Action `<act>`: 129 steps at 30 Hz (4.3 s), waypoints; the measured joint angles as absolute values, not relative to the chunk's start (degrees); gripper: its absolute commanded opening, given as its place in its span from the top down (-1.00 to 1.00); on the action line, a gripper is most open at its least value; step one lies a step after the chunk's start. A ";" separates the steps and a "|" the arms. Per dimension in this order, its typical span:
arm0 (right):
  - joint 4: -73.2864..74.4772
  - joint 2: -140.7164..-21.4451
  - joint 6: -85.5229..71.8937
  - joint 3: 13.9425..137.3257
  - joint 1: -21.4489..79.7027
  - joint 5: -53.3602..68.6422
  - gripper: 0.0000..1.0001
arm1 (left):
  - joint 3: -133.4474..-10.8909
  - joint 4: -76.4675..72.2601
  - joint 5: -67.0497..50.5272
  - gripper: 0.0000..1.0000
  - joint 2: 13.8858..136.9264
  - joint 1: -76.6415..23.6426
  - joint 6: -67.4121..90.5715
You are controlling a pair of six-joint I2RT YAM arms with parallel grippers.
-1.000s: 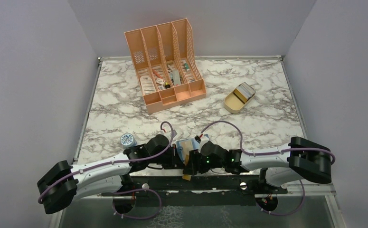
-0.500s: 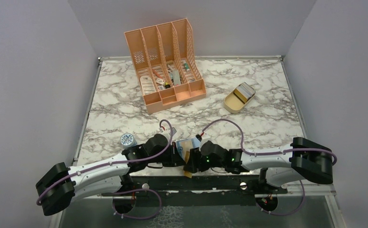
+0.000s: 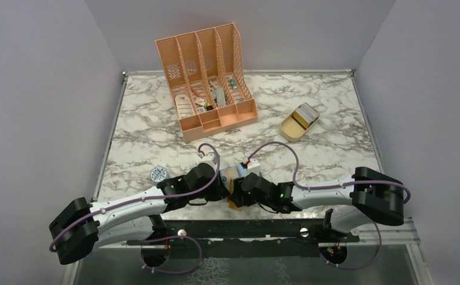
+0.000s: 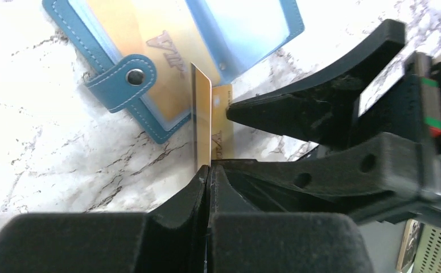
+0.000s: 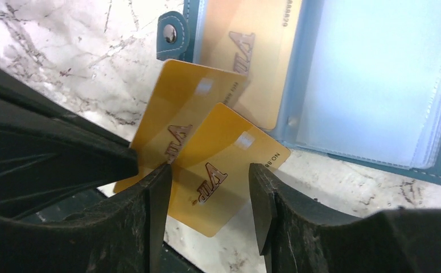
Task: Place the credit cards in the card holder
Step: Move the credit card to the center of the board, then insert the credit card into the card holder.
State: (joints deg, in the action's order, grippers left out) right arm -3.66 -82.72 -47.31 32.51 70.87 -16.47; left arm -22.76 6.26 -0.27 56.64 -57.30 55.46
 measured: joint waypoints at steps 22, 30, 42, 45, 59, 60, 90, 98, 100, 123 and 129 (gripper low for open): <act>0.71 -81.54 -46.74 33.63 70.81 -19.20 -0.06 | -29.10 21.98 16.19 1.00 44.34 -57.39 57.98; 6.39 -74.46 -47.99 37.45 70.81 -18.02 -0.08 | -32.73 25.61 17.30 1.00 43.51 -57.39 58.28; 4.32 -54.02 -54.46 30.94 70.81 -14.17 -0.13 | -31.18 20.99 6.61 1.00 34.57 -57.39 57.56; 3.44 -51.16 -57.21 28.82 70.81 -14.00 -0.17 | -29.47 19.18 3.42 1.00 32.08 -57.39 57.54; -8.45 -45.84 -64.05 22.61 70.78 -9.87 0.64 | -22.98 9.87 -5.85 1.00 22.79 -57.39 61.39; -9.50 -44.97 -64.31 22.06 70.78 -9.65 0.73 | -22.90 9.82 -5.87 1.00 22.79 -57.39 61.47; -2.31 -47.92 -49.15 29.91 70.46 -12.34 0.98 | -21.15 17.15 3.33 0.02 25.23 -57.14 62.00; 5.26 -56.42 -42.65 35.77 68.38 -15.55 0.98 | -21.15 19.46 7.92 0.02 33.85 -57.12 61.17; 6.15 -57.49 -41.30 36.40 64.82 -14.37 0.98 | -21.26 19.55 8.12 0.01 36.34 -57.12 60.25; 13.89 -51.79 -49.28 25.17 54.41 -4.54 0.98 | -16.51 0.49 -2.17 -0.13 53.60 -57.12 55.86; 13.63 -52.05 -50.74 22.85 54.41 -4.08 0.98 | -16.51 -2.66 -2.26 -0.09 57.95 -57.12 55.72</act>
State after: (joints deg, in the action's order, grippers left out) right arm 13.63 -52.05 -50.74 22.85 54.41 -4.08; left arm -16.51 -2.66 -2.26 57.95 -57.12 55.72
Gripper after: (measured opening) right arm 0.014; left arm 0.556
